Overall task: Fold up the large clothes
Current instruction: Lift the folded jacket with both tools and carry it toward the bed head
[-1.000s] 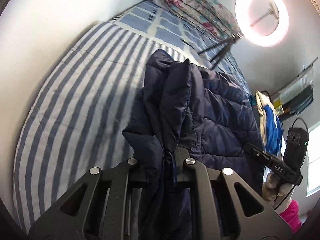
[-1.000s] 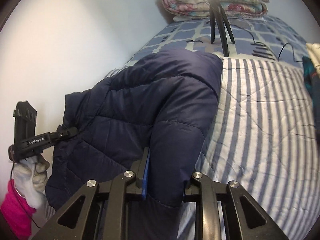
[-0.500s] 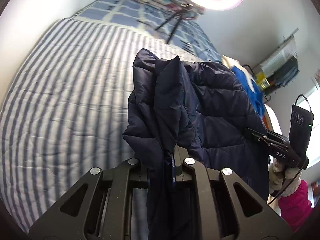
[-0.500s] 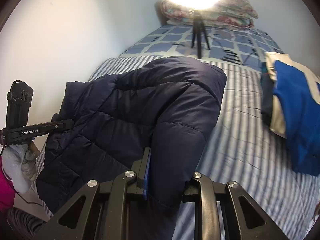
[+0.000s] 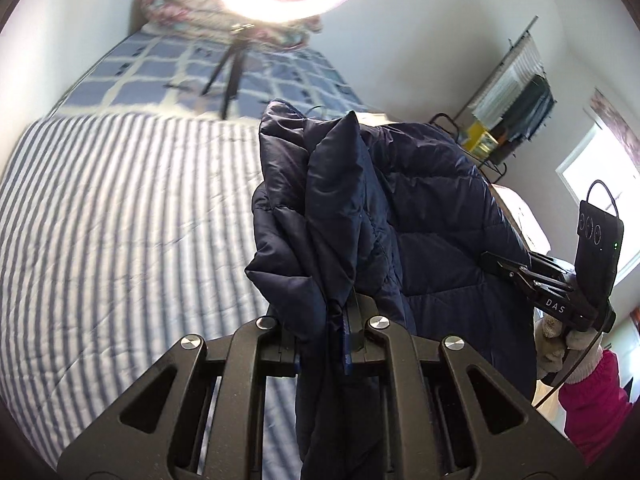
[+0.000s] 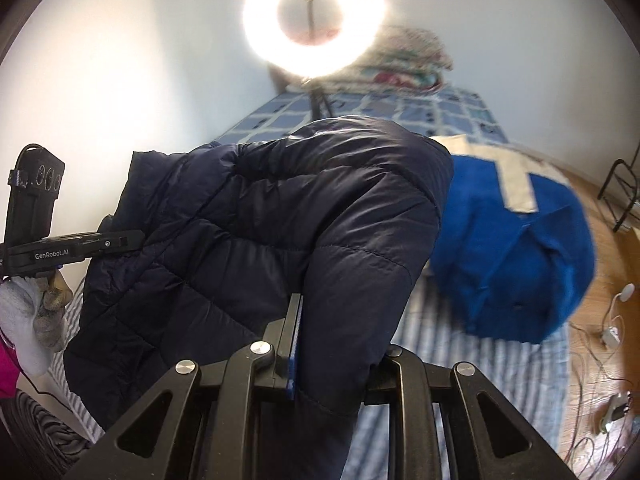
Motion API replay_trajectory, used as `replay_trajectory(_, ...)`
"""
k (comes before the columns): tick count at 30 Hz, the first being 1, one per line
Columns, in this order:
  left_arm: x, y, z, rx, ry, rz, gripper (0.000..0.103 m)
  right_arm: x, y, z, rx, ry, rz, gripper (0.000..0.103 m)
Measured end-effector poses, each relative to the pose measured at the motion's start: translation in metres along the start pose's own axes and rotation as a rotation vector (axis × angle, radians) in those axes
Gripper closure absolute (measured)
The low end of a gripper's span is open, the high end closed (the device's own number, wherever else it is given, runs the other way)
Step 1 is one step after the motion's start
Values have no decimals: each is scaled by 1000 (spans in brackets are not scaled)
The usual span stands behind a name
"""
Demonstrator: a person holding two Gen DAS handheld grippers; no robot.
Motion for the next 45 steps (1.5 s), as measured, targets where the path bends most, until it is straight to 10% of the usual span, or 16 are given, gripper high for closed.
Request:
replay_trajectory(14,62,-105,-85,116,32,-92,91,-47,-68,-93,-11,77,-155,84)
replay_trajectory(31,196,-221,-109,118,29,-156,92,-4,-196,-212,-2,150,-240,84)
replay_trajectory(45,279,-223,-75,25,-30,-116,90,97,-227,-281,23,121,-164,77)
Point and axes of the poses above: each gripper's, at about its wrist camera, not at the fingertips, and x roughly the way its jaws point, z to its left, y to its underside, the point moved 7 cm from there along x, roughly the way its jaws point, and after that the axes turned 15 degrees about x, right-handed, at the moved point
